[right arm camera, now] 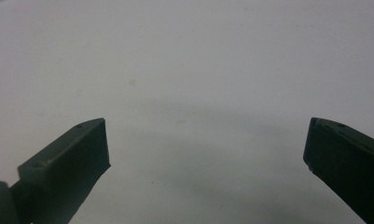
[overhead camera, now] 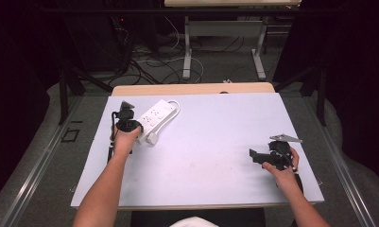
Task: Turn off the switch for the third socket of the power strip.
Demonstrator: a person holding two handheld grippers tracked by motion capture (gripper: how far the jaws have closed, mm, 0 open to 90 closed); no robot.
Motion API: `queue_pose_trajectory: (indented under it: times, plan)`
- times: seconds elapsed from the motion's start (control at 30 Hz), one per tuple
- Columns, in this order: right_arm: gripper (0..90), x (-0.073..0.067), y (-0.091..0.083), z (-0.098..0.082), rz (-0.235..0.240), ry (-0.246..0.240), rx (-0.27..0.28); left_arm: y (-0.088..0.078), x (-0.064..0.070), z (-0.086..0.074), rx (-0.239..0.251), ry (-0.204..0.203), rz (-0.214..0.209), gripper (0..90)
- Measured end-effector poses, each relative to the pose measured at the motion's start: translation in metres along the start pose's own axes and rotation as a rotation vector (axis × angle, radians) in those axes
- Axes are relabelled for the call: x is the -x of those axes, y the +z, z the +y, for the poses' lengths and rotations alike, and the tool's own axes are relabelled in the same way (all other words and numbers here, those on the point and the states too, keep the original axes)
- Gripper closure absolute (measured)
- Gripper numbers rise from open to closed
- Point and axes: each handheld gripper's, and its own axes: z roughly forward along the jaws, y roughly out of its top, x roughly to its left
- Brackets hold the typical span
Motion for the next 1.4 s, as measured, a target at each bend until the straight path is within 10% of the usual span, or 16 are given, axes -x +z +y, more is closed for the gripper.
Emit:
queue_pose_trajectory:
  times: [1.4]
  plan:
    - [0.0,0.0001,0.0026,0.0004,0.018,-0.006,-0.005,-0.0055,-0.0034,0.0016,0.031,-0.004,0.017,83.1]
